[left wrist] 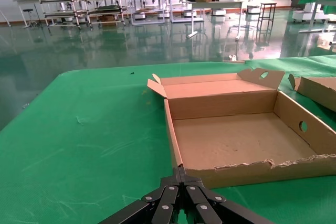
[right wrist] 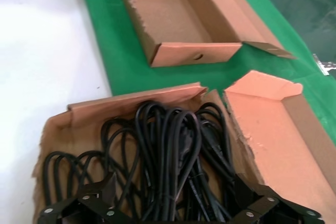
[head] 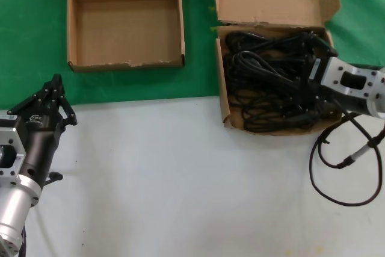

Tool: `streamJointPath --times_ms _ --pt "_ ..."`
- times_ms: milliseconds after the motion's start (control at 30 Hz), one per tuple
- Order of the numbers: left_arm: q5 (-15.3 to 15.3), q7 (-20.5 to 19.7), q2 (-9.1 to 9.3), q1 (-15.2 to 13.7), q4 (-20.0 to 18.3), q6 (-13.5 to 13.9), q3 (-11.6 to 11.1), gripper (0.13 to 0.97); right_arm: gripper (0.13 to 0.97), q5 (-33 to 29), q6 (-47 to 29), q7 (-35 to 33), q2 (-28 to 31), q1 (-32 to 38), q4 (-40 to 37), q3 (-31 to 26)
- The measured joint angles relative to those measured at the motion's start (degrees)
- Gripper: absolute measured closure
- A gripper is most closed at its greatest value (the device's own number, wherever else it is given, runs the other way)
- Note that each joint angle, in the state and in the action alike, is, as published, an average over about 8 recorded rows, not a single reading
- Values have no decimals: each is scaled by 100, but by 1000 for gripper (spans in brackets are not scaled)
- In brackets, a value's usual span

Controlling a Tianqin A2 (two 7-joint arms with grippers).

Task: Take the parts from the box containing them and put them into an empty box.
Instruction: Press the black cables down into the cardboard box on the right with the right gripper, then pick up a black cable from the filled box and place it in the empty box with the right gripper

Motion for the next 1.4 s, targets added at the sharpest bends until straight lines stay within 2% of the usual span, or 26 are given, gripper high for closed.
streamJointPath --times_ms 167,433,467,733,1033,1167,1400 --pt "0 0 0 0 0 0 0 952 298 -165 -296 -117 -121 -96 40 229" --pt "0 0 0 0 0 0 0 952 479 -344 -572 -257 -309 -205 55 550" --pt "0 0 0 0 0 0 0 952 479 -359 -600 -270 -323 -215 53 584" --pt "0 0 0 0 0 0 0 952 690 -452 -790 -361 -413 -280 27 826" --pt "0 0 0 0 0 0 0 952 840 -501 -910 -451 -509 -321 -40 993" --pt "0 0 0 0 0 0 0 952 840 -497 -938 -529 -542 -315 -78 1047" --pt "0 0 0 0 0 0 0 952 886 -473 -962 -641 -548 -317 18 1158"
